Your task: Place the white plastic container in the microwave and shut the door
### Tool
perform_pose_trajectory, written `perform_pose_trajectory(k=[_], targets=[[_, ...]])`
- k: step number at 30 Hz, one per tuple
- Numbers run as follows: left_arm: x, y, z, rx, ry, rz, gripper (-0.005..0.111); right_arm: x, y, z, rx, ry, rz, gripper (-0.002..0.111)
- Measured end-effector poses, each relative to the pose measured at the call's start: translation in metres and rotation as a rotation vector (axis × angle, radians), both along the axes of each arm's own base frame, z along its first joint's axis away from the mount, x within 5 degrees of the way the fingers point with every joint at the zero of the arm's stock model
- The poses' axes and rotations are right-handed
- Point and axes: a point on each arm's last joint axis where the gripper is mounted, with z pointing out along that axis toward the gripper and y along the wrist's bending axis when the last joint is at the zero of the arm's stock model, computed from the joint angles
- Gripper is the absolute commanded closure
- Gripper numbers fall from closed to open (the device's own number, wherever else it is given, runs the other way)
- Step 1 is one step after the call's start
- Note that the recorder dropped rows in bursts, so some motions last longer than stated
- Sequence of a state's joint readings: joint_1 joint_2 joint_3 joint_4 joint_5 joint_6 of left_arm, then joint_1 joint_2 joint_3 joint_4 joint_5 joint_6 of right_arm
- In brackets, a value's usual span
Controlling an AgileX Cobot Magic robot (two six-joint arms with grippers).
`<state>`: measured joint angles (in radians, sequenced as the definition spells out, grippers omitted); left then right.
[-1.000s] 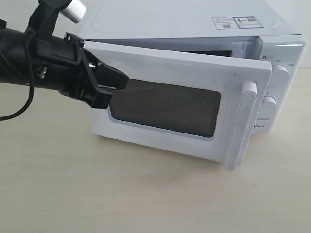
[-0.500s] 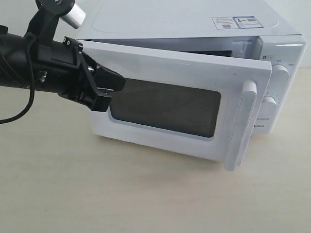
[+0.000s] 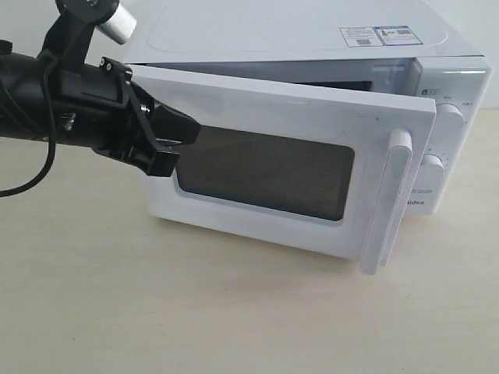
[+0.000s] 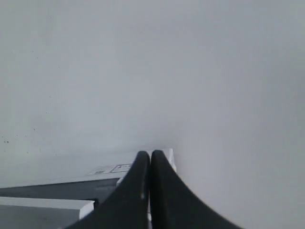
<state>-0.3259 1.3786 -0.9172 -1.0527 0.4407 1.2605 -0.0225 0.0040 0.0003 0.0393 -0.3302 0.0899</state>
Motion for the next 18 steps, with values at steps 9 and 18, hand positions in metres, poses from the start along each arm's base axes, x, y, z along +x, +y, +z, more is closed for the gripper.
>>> perform_pose_trajectory(k=[9,18], targets=[[-0.001,0.0,-0.001,-0.001,0.007,0.0,0.103,0.0,0.005,0.05,-0.059,0.058,0.038,0.109],[-0.016,0.008,0.001,-0.004,-0.022,0.035,0.103,0.067,0.06,0.103,-0.306,0.215,0.525,0.109]])
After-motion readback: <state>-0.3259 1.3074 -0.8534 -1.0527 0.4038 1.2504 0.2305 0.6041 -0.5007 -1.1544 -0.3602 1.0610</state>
